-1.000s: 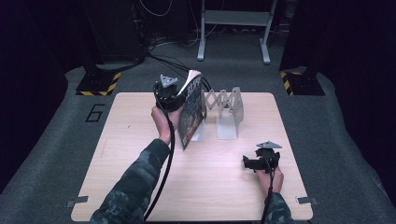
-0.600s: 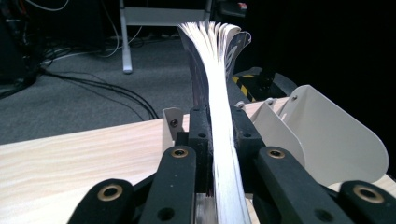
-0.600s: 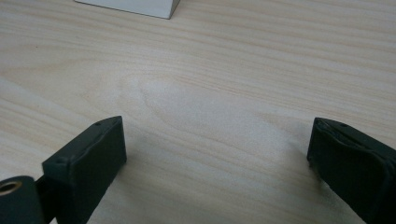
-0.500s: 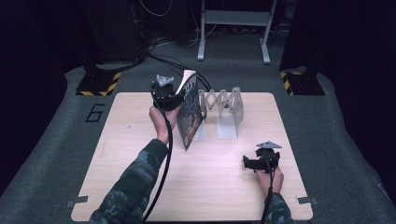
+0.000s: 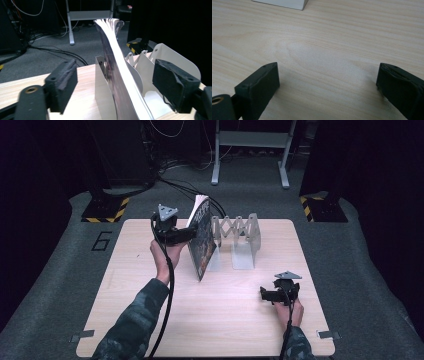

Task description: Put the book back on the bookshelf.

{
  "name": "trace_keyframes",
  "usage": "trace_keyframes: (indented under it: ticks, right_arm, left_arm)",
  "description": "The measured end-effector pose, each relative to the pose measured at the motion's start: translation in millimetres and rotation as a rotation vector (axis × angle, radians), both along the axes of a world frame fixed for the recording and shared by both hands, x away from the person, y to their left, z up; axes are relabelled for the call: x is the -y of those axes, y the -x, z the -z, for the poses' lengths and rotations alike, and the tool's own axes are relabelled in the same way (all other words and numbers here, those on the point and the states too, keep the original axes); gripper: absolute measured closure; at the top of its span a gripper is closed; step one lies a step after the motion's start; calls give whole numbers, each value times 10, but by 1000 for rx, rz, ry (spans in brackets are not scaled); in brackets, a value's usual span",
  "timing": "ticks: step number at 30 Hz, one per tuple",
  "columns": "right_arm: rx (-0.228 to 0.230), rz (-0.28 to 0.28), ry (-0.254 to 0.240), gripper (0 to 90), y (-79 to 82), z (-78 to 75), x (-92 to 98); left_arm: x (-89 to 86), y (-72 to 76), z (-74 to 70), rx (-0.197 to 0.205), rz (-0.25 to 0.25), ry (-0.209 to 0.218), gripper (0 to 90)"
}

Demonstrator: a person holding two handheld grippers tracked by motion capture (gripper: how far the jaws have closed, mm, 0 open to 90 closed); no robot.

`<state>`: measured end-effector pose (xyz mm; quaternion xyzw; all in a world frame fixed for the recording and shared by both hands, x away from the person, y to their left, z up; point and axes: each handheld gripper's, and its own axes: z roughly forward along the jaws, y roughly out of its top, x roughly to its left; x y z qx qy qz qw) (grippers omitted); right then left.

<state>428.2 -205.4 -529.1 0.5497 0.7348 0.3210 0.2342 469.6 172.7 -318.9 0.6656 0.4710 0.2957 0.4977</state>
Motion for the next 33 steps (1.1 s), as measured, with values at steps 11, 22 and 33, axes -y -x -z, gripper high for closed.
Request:
trace_keyframes:
  ticks: [11,22,33]
  right_arm:
    - [0,0,0,42,0,0,-1]
    - [1,0,-2,43,0,0,-1]
    - [3,-3,0,46,0,-1,0]
  left_arm:
    - [-32,159,332,-52,11,-29,151]
    - [79,131,1055,-180,4,-26,236]
    - [216,57,1609,-323,21,-16,456]
